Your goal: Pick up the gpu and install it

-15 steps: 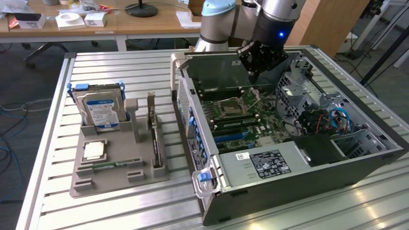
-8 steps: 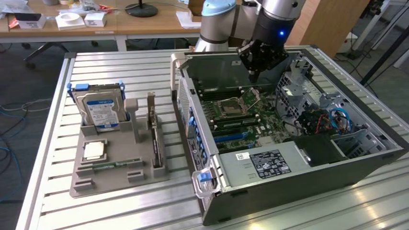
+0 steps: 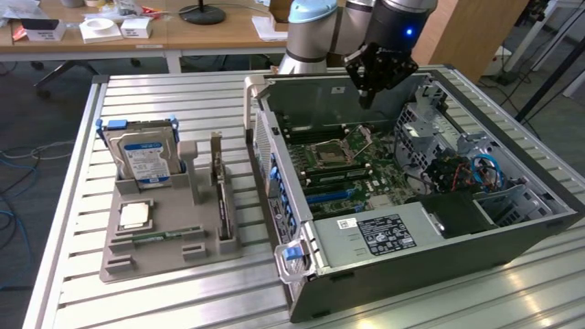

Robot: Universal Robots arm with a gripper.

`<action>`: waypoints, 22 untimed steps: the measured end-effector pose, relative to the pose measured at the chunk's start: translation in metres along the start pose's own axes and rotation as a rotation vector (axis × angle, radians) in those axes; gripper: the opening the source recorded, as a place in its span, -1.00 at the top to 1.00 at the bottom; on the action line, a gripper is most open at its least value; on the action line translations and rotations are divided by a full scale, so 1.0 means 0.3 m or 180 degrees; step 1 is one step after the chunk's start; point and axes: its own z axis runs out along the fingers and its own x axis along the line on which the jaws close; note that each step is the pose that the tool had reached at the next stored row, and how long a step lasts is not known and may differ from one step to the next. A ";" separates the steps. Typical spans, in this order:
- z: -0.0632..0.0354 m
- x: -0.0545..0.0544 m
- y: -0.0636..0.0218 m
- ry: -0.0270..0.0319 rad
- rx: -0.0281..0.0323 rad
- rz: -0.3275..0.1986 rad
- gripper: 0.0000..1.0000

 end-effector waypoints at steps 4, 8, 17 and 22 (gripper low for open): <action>-0.025 0.000 0.002 0.0000 -0.0002 0.0000 0.80; -0.025 0.000 0.002 0.0000 -0.0002 0.0000 0.80; -0.025 0.000 0.002 0.0000 -0.0001 0.0000 0.80; -0.026 0.000 -0.008 0.0000 -0.0001 -0.0001 0.80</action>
